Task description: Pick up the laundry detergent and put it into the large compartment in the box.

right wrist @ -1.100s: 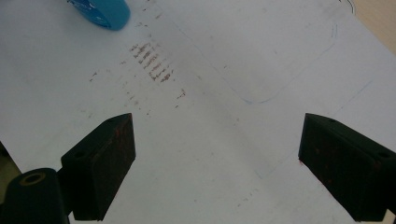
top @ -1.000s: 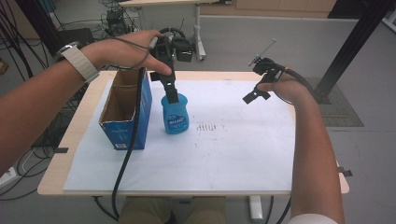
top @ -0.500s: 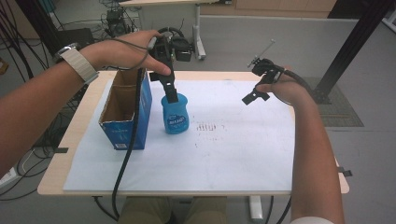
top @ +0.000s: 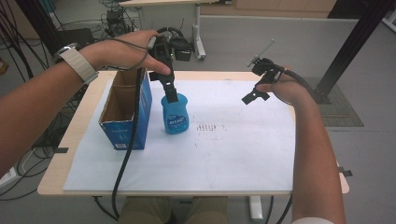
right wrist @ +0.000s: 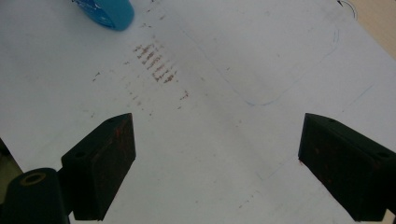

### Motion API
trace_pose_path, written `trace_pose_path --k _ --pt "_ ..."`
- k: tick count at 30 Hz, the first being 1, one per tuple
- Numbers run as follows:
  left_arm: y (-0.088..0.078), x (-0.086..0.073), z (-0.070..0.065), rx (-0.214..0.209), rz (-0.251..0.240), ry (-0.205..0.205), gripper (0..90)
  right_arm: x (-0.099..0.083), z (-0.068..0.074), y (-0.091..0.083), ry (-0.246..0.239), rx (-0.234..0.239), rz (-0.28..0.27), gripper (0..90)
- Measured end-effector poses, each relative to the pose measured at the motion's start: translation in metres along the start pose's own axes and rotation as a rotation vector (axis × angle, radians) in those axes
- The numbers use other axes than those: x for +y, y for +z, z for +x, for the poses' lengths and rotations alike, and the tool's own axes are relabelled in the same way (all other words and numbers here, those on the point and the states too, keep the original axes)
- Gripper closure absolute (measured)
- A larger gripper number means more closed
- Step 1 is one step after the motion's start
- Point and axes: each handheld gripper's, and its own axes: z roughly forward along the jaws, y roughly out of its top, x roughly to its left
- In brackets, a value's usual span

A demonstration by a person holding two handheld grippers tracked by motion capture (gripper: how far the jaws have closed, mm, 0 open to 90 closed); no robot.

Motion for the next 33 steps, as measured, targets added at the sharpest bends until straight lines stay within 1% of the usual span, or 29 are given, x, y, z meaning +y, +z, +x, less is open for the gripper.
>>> trace_pose_path --k 8,12,14,21,24,25,28,31,33 --pt "0.0 -0.001 0.004 -0.003 -0.004 0.002 9.2 -0.001 0.0 0.0 0.005 0.0 0.0 10.9" --pt "-0.002 -0.003 0.007 -0.003 -0.018 0.007 9.1 -0.001 0.0 0.001 0.004 0.001 0.002 10.9" --pt "-0.002 -0.005 0.01 -0.001 -0.023 0.0 9.0 -0.001 0.0 0.002 0.002 0.002 0.003 10.9" --pt "0.001 -0.005 0.023 -0.004 -0.023 -0.005 8.8 -0.001 0.001 0.002 0.003 0.003 0.005 10.9" --pt "0.003 -0.006 0.031 -0.013 -0.026 -0.01 8.6 -0.001 0.001 0.002 0.003 0.004 0.01 11.1" --pt "0.004 -0.007 0.033 -0.01 -0.027 -0.013 8.6 -0.001 0.001 0.002 0.003 0.004 0.01 11.1" --pt "0.007 -0.005 0.036 0.006 -0.01 -0.021 8.6 -0.002 0.0 0.002 0.007 0.004 0.011 11.1" --pt "0.008 -0.007 0.042 0.0 -0.019 -0.032 8.6 -0.004 0.0 0.003 0.013 0.005 0.006 11.1" --pt "0.011 -0.006 0.045 0.003 -0.014 -0.04 8.6 -0.004 0.0 0.003 0.012 0.005 0.006 11.0"
